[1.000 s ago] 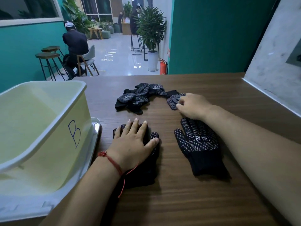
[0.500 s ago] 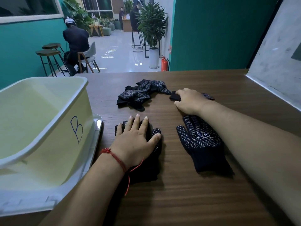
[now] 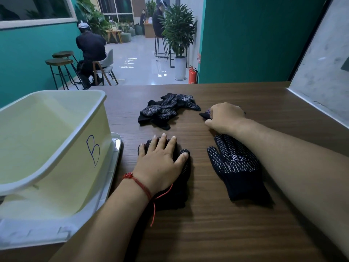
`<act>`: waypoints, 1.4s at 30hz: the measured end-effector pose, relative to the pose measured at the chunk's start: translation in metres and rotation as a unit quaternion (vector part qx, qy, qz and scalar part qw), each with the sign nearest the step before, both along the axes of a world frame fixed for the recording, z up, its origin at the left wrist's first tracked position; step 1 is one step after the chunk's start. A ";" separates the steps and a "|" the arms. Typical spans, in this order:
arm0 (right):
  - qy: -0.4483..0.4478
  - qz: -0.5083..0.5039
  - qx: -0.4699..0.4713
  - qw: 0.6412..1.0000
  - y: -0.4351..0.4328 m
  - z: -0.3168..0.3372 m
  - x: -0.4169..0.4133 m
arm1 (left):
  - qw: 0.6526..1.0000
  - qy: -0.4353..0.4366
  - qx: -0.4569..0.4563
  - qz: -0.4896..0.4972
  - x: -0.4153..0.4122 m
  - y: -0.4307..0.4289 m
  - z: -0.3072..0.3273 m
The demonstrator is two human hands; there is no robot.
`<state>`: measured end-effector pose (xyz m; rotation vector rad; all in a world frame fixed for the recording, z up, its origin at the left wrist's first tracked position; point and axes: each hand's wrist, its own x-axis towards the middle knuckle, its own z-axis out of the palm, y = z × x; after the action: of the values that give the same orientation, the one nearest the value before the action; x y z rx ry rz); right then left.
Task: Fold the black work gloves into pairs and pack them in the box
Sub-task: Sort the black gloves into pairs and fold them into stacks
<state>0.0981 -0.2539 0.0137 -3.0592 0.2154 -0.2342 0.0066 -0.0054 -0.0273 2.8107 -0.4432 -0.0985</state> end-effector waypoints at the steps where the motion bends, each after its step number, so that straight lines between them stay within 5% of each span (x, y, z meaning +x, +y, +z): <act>1: -0.013 0.006 0.055 0.998 -0.001 0.003 -0.001 | 0.999 -0.009 -0.039 0.010 0.002 0.000 0.002; 6: -0.111 0.063 0.232 0.964 0.010 0.035 -0.009 | 0.934 -0.067 -0.341 0.084 0.014 0.009 0.020; 10: -0.129 0.123 0.264 0.948 0.025 0.057 -0.015 | 0.808 0.122 -0.569 0.089 0.017 0.008 0.029; 16: -0.169 0.195 0.319 0.912 0.055 0.075 -0.036 | 0.643 0.359 -0.676 0.028 0.013 0.016 0.044; 23: -0.155 0.264 0.344 0.887 0.091 0.052 -0.111 | 0.497 0.439 -0.748 -0.028 0.012 0.026 0.051; 42: -0.129 0.272 0.249 0.921 0.112 -0.011 -0.191 | 0.510 0.456 -0.726 0.061 0.016 0.039 0.047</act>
<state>-0.0924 -0.1423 0.0027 -2.4230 -0.5056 -0.4536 0.0228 0.0338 0.0197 0.8101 0.0494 -0.7189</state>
